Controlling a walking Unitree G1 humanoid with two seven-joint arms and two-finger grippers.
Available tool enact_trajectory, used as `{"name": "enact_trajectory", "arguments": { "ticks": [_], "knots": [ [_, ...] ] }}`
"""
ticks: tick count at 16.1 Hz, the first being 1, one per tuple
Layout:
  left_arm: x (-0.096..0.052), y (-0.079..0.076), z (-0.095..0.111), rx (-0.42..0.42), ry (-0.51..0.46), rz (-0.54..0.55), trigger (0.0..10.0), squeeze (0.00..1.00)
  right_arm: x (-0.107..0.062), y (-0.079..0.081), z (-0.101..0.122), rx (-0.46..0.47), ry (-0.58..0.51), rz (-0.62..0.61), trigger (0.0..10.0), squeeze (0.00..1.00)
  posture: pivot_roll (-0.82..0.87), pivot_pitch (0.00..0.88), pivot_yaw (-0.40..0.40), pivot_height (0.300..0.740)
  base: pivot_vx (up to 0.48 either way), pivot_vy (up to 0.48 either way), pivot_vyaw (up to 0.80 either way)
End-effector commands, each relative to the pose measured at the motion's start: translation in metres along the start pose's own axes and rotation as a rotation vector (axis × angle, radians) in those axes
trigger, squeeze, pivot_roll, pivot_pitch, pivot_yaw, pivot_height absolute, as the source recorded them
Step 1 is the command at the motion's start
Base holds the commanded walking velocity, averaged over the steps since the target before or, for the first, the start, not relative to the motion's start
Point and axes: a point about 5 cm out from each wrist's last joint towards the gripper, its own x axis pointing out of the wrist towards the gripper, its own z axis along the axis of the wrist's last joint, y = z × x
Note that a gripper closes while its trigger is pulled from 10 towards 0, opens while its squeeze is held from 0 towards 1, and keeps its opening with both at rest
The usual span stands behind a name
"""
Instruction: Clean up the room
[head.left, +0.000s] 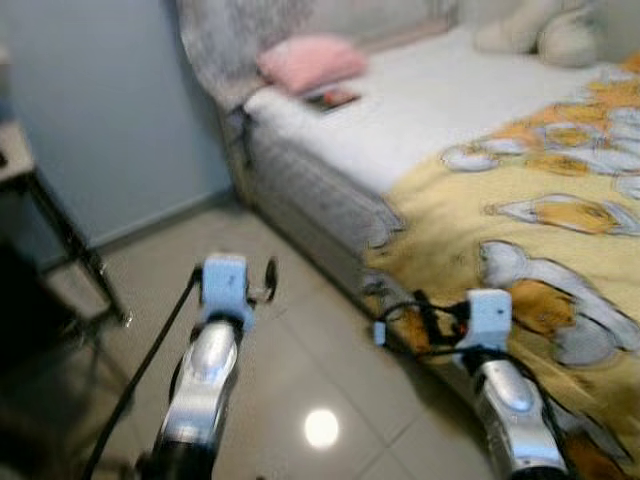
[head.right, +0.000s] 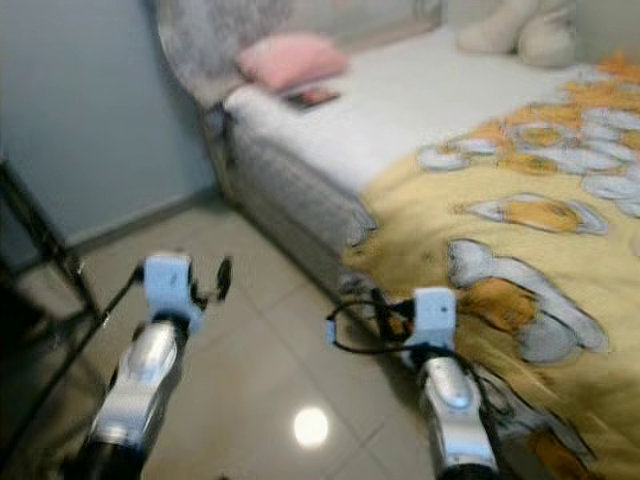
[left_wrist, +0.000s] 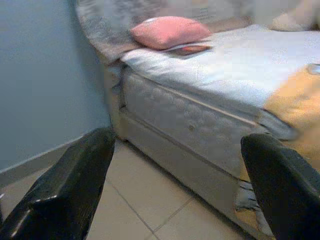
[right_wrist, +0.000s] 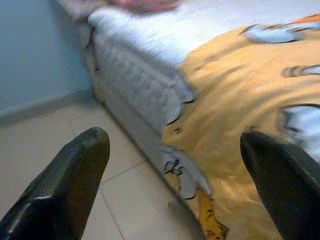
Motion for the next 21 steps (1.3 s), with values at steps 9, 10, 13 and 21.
{"name": "enact_trajectory", "arguments": {
  "ticks": [9,10,13,21],
  "knots": [
    [-0.0042,0.0016,-0.0071,0.000,0.023,0.020,10.0,0.00,0.0064,0.0098,0.0037,0.003,-0.007,0.053,10.0,0.00,-0.02,0.000,0.047,0.740,0.298,0.000,0.60],
    [-0.0038,0.0029,-0.0094,0.019,0.045,0.040,10.0,0.00,0.0069,0.0090,0.0033,0.004,-0.003,0.053,10.0,0.00,-0.02,0.000,0.045,0.740,0.000,0.000,0.55],
    [-0.0044,0.0045,-0.0109,0.034,0.055,0.052,10.0,0.00,0.0068,0.0082,0.0013,0.008,0.007,0.061,10.0,0.00,-0.01,0.000,0.040,0.740,0.000,0.000,0.55],
    [-0.0053,-0.0010,-0.0057,0.051,0.025,0.013,10.0,0.00,0.0062,0.0120,-0.0024,0.019,0.028,0.078,10.0,0.00,-0.01,0.000,0.039,0.740,0.000,0.000,0.54]
  ]
}}
